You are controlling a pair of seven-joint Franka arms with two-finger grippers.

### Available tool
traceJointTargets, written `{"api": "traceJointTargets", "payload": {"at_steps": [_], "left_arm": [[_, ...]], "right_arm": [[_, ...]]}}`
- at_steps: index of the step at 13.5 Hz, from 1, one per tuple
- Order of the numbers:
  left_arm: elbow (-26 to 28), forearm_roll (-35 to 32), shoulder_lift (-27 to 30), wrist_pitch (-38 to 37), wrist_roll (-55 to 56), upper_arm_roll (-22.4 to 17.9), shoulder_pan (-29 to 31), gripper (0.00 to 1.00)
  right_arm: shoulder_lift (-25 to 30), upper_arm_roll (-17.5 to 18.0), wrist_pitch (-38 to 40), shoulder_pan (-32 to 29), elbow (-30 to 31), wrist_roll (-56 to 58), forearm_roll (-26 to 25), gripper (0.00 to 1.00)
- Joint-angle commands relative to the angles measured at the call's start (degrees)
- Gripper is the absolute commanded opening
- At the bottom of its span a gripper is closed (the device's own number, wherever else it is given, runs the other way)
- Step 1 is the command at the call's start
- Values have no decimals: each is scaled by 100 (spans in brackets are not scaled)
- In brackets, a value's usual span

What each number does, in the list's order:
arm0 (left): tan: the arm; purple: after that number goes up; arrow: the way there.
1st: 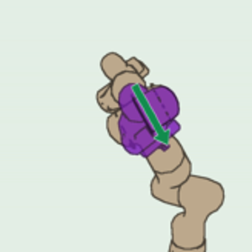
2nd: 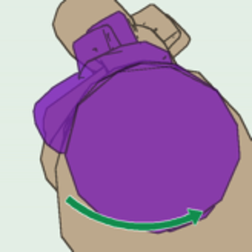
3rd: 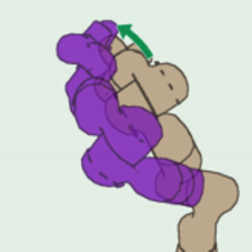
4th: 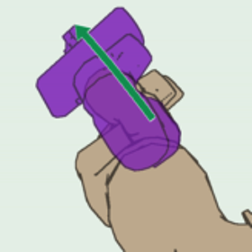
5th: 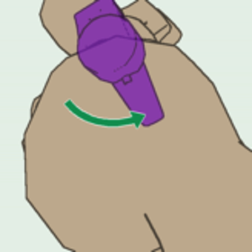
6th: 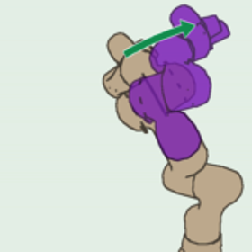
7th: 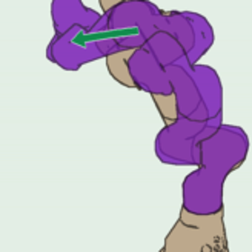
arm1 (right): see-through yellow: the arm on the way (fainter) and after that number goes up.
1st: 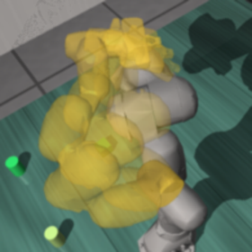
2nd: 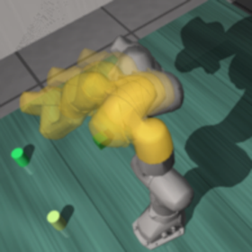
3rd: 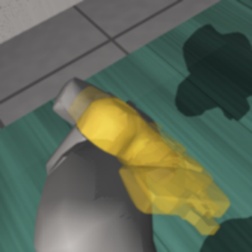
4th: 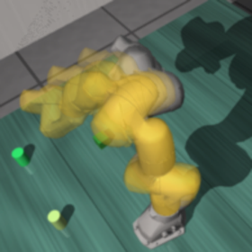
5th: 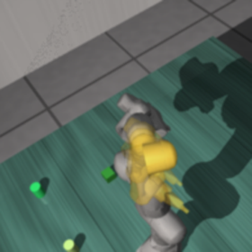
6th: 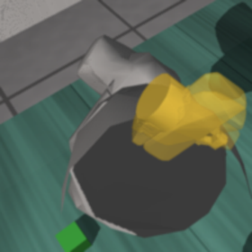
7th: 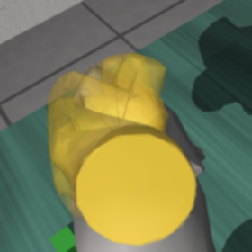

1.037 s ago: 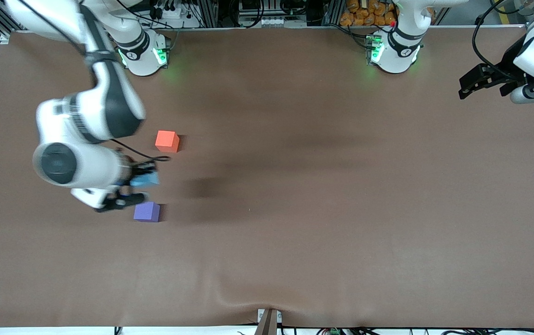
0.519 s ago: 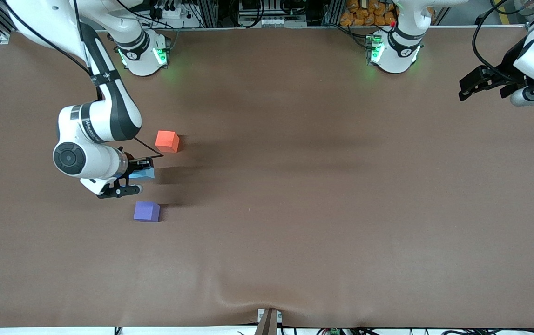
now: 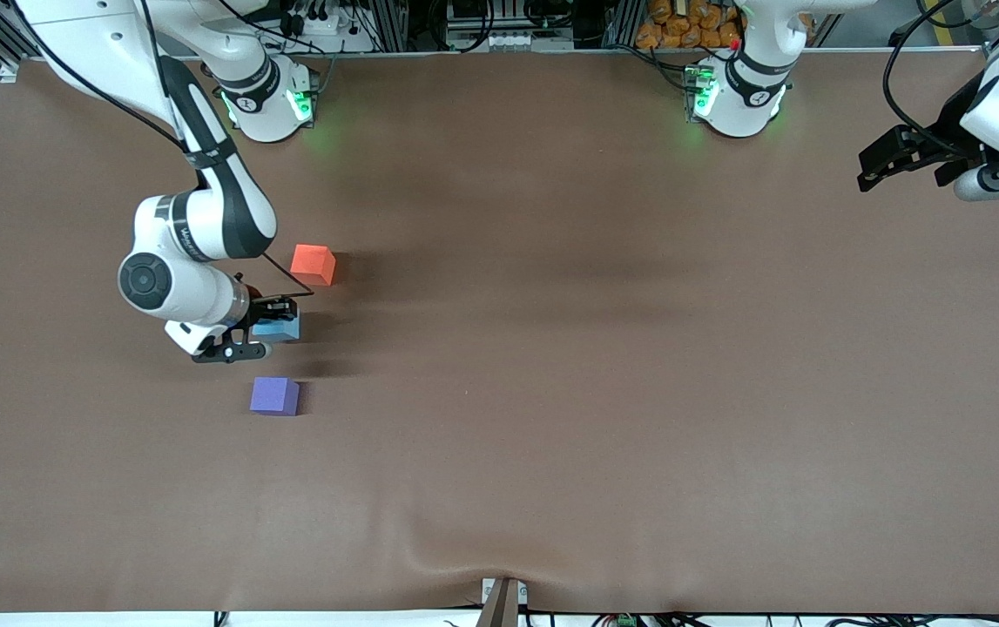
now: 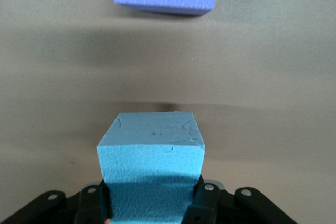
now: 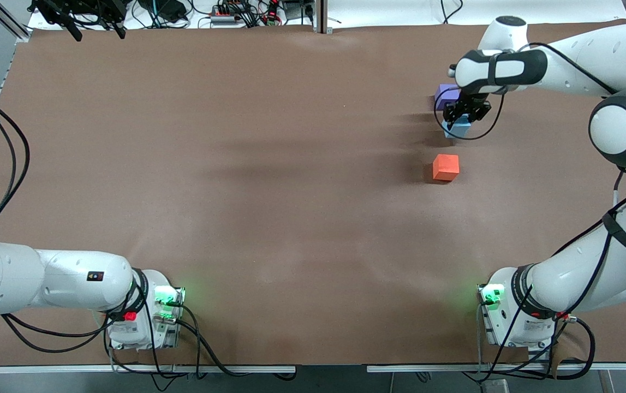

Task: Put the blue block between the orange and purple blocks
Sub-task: 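Carry the blue cube with the right gripper between orange and purple cubes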

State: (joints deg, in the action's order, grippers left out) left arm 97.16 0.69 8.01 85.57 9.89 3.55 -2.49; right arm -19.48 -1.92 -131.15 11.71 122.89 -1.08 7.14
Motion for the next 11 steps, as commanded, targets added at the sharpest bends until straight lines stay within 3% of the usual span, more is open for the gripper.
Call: {"api": "traceJointTargets", "payload": {"at_steps": [1,11], "left_arm": [[-144,-113,-72,3,-84,23,-23,100],[-144,-52,-19,-49,-84,31,-15,100]], "right_arm": [[165,69,-244,-11,297,-41,373,0],[-161,78,-745,103,456,-85,560,0]]}}
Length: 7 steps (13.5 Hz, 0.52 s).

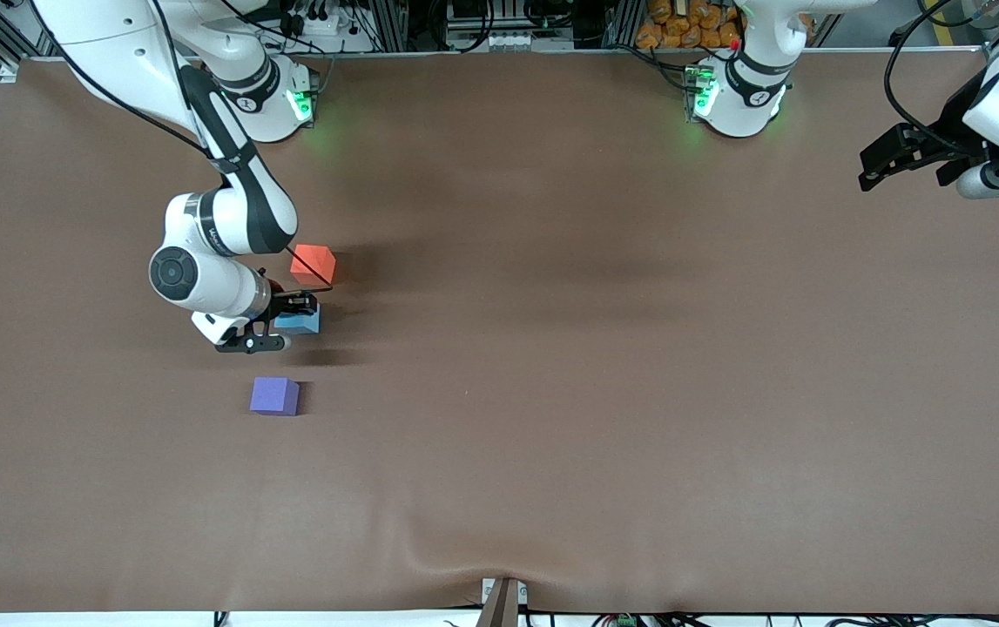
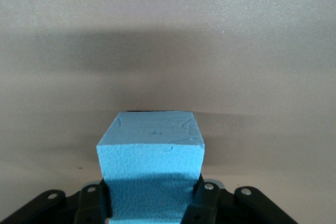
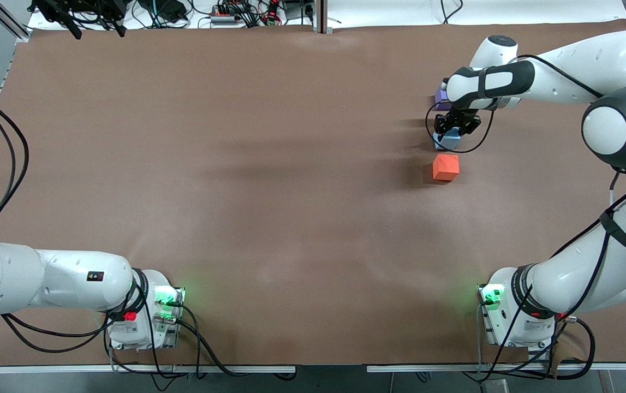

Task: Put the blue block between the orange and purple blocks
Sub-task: 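Carry the blue cube with the right gripper between orange and purple cubes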

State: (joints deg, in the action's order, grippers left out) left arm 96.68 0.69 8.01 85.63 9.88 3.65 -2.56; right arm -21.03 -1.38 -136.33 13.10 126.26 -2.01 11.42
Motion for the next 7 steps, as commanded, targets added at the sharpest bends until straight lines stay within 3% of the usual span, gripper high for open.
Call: {"api": "traceJointTargets", "payload": {"at_steps": [1,3,4,5,6,7], "left_arm": [[-97,-69,-18,-55,-83,57,-8,100],[-97,-113,-1,-55,-92,83,18,100],[-97,-113,8,-64,-83,83,10,100],[-97,-113,17,-64,-83,83,1,100],[-97,-113,17,-64,-83,83,9,100],[-97,-113,8,-64,-74,83,1,100]], "right_arm": [[-32,15,-289,-35,119,-45,133,0],[-103,24,-342,17,110,-151,133,0],[-120,24,-351,17,92,-151,133,16],[-138,15,-325,9,75,-151,133,64],[-138,15,-255,-35,49,-134,133,100],[-86,15,-80,-35,-39,-125,133,100]]}}
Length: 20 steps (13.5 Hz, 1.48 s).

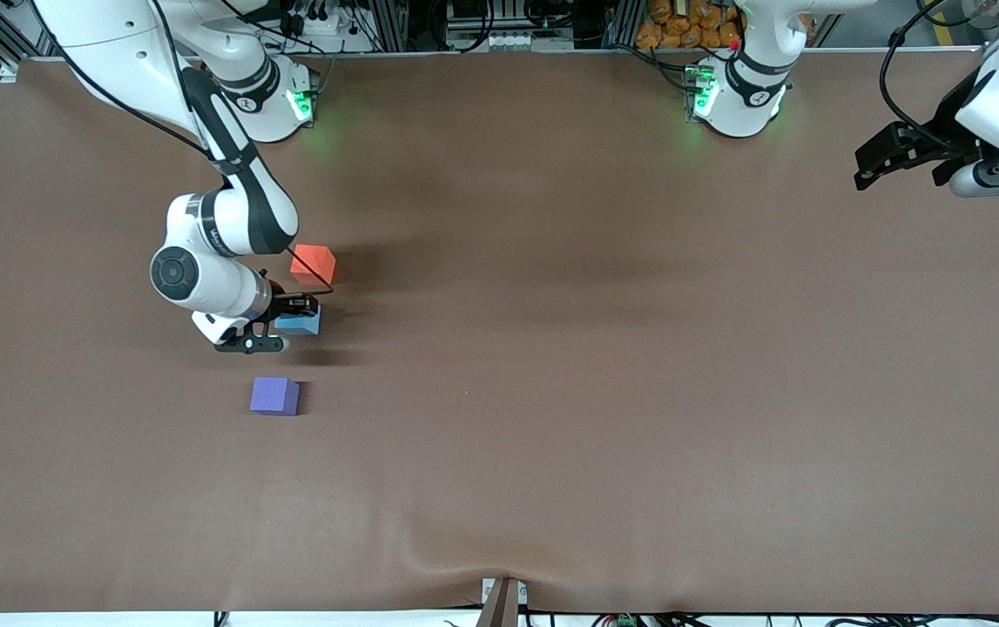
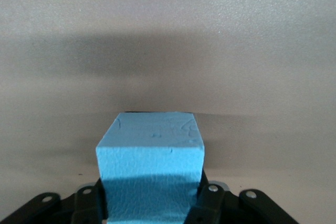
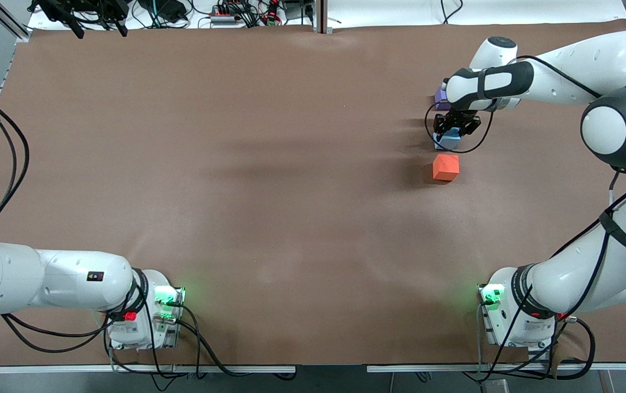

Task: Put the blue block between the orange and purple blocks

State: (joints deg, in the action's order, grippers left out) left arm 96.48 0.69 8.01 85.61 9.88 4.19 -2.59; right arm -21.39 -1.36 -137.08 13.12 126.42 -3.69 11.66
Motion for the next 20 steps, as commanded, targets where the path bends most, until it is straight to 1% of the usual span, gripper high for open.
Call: {"api": "traceJointTargets", "payload": {"at_steps": [1,2,3,5,7,8,9,10,11,13,14,15,16,17,18,19,20], "left_arm": [[-76,-113,8,-71,-57,29,-4,100],[-76,-113,8,-80,-74,29,22,100],[-76,-104,8,-71,-83,29,48,100],[-76,-113,17,-71,-83,29,48,100],[-94,-113,69,-89,-83,20,57,100],[-190,-113,78,-89,-83,12,57,100],[-260,-113,52,-89,-83,12,57,100],[-287,-113,34,-80,-83,-6,57,100],[-340,-113,26,-89,-127,-15,66,100],[-340,-113,8,-89,-267,-24,75,100],[-349,-104,-10,-89,-259,-24,75,100],[-358,-104,-10,-80,-259,-24,75,100],[-358,-104,-18,-80,-259,-24,75,100],[-358,-104,-19,-89,-259,-24,75,100],[-358,-104,-19,-80,-259,-24,75,100],[-358,-104,-19,-80,-233,-24,57,100],[-358,-104,-19,-80,-250,-24,57,100]], "right_arm": [[11,13,432,-46,-299,35,100,100],[64,-4,1210,-81,-745,9,100,100],[73,-13,2106,-160,-1342,-9,100,100],[65,-13,3427,-414,-2511,-9,91,100],[30,-4,4597,-722,-3942,0,91,100],[29,-13,4976,-758,-4515,35,-5,100],[21,-30,5163,-828,-4990,87,-128,100],[29,-31,5365,-1064,-5326,140,-259,100],[29,-31,5584,-1257,-5634,297,-269,100],[47,-66,6067,-1740,-6170,937,-313,100],[64,-57,6313,-1986,-6347,1106,-322,100],[99,-48,6516,-2111,-6392,1107,-322,100],[326,-48,6701,-2086,-6392,1055,-444,100],[720,13,6720,-1955,-6253,828,-854,100],[1072,22,6485,-1806,-5852,365,-971,100],[1476,31,6170,-1778,-5378,30,-973,100],[1871,31,6036,-1761,-4825,9,-973,100]]}}
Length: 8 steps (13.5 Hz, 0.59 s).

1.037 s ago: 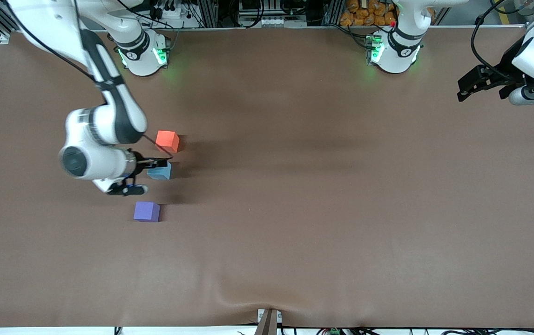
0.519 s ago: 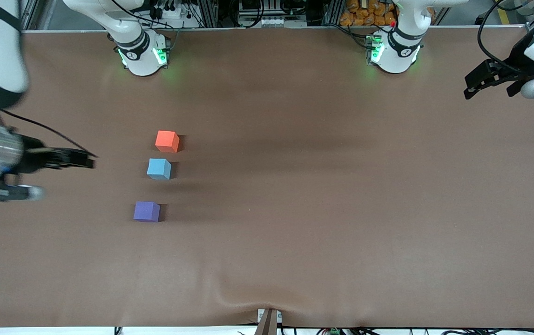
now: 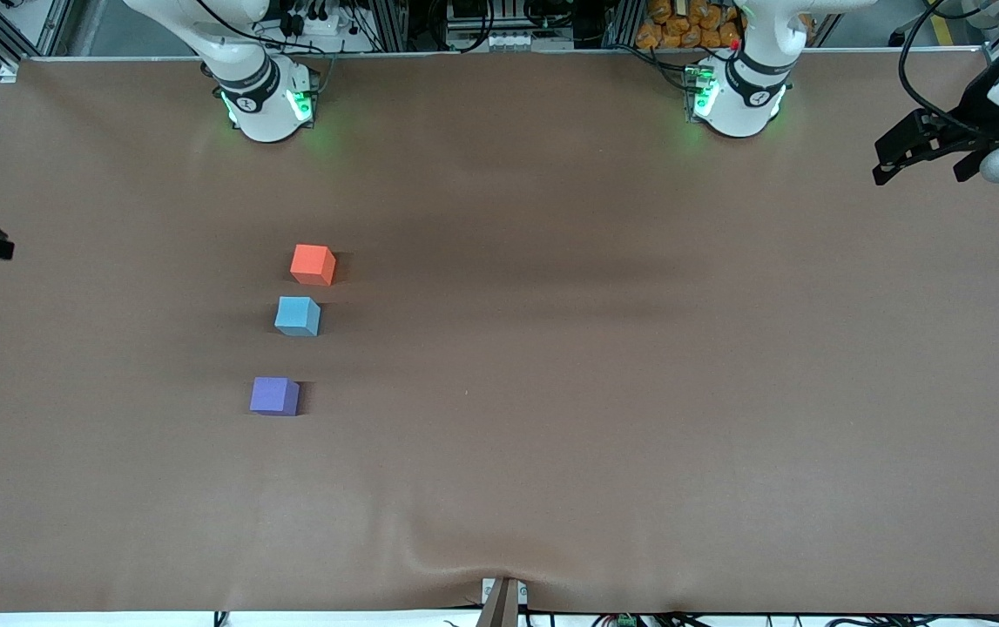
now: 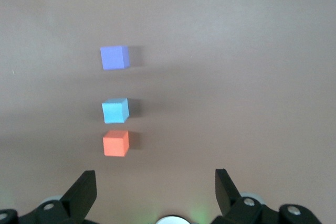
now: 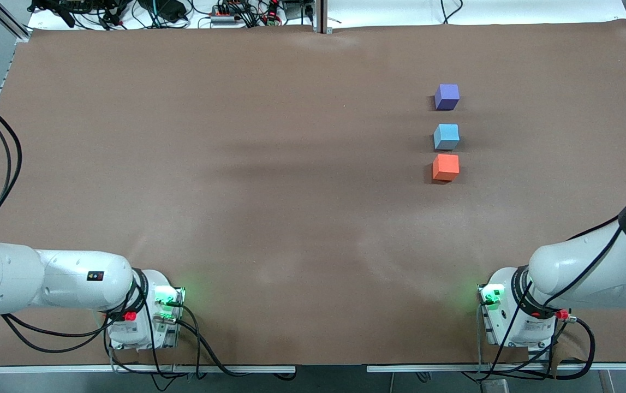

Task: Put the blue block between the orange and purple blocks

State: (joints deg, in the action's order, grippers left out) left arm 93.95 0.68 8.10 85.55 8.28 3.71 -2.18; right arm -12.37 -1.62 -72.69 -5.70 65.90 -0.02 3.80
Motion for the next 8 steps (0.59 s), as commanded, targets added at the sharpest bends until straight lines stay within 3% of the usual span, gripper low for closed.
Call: {"api": "traceJointTargets", "payload": {"at_steps": [1,3,4,8], "left_arm": [[-105,-104,-28,-74,-107,24,25,100],[-97,-104,-19,-83,-99,24,25,100],[-70,-104,7,-135,-107,24,34,100],[-97,-86,77,-337,-72,77,25,100]], "right_arm": [[1364,65,-569,131,1798,-349,-195,100],[2095,65,-1253,227,2950,-262,-204,100],[2211,65,-1334,271,3207,-113,-196,100],[1985,74,-1160,420,2598,679,-396,100]]}}
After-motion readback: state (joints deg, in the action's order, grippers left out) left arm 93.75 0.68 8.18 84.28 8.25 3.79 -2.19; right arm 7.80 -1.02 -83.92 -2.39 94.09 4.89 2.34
